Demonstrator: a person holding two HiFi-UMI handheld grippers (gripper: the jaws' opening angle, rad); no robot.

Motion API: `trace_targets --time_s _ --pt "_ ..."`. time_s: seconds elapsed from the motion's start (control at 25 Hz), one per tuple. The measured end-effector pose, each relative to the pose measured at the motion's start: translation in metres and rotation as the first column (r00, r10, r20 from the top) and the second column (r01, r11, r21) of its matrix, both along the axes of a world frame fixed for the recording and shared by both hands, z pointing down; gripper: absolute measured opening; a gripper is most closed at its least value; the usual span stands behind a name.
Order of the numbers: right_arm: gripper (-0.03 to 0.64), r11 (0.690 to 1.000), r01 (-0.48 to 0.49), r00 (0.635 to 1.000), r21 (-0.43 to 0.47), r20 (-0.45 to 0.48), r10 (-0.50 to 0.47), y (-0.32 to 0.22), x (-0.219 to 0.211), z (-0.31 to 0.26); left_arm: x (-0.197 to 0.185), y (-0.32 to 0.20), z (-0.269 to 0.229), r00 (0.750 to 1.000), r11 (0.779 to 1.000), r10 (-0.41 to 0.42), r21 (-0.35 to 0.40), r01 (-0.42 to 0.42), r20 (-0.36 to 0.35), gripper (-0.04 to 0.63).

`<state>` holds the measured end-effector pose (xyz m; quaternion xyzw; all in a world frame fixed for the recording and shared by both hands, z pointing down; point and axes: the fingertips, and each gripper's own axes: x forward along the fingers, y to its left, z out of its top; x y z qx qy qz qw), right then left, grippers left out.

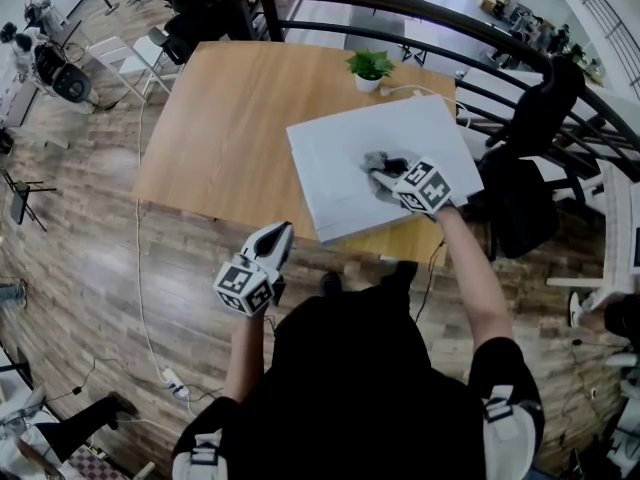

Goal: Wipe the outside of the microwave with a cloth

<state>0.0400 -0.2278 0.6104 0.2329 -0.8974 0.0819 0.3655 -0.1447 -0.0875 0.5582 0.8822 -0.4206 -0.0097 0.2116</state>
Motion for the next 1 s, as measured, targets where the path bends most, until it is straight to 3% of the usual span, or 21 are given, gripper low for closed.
trace_targets --time_s 0.48,1.0 --pt "0.058 0.980 0.192 0.981 -0.052 -0.008 -0.193 0.031 -0.069 0.001 -0.012 0.003 0.000 1.000 1.000 -0.022 0.003 0.022 0.002 0.003" --pt "0.058 0.950 0.301 0.953 -0.084 -0.004 -0.302 0.046 -0.123 0.001 -0.016 0.002 0.004 0.999 0.999 -0.032 0.003 0.032 -0.004 0.003"
